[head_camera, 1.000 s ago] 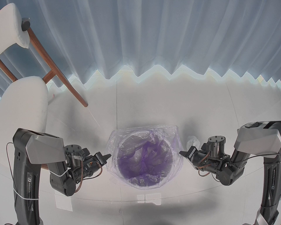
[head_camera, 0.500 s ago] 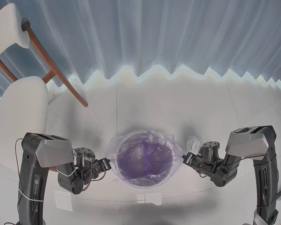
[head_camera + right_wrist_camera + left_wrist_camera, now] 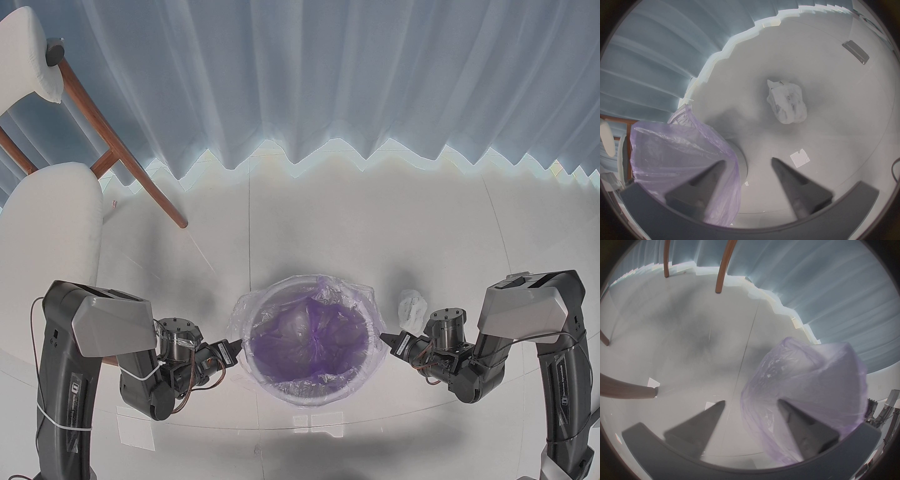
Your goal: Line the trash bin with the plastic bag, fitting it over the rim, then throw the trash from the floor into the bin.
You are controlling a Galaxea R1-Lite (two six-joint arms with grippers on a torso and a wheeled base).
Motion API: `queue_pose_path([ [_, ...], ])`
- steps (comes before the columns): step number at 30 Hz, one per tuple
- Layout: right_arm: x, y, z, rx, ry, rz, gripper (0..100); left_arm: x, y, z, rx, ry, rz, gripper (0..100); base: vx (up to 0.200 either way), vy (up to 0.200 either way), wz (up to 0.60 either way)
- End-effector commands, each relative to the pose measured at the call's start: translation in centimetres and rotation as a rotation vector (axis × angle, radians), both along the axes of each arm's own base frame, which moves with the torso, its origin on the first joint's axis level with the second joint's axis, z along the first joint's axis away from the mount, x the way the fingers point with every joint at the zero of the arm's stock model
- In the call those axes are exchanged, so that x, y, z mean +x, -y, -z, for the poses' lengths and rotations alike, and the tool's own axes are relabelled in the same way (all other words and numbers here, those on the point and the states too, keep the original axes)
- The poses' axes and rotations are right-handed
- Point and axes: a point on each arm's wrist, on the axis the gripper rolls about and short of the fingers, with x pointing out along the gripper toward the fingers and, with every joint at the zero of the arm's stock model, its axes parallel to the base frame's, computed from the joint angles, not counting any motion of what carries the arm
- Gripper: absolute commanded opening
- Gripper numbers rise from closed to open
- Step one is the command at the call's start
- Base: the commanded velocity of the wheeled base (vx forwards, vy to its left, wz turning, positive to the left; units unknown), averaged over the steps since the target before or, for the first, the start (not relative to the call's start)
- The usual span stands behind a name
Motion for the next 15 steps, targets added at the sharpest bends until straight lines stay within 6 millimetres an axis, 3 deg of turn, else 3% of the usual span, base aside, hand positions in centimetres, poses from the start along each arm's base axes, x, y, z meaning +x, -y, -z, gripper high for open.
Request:
queue_pose_path([
  [1, -2.1, 1.0, -3.3, 0.073, -0.011, 0.044, 100, -2.8, -0.8, -4.1, -0.023, 0.070, 0.000, 100, 0.000, 0.000, 0.00],
  [10, -6.6, 2.5, -8.7, 0.175, 0.005, 0.053, 100, -9.2, -2.7, -9.6, -0.051, 0.132, 0.011, 100, 0.000, 0.000, 0.00],
  [15, -8.7, 3.0, -10.6, 0.191, 0.030, 0.062, 100, -11.6, -3.2, -12.0, -0.132, 0.155, -0.004, 100, -0.200, 0.000, 0.00],
])
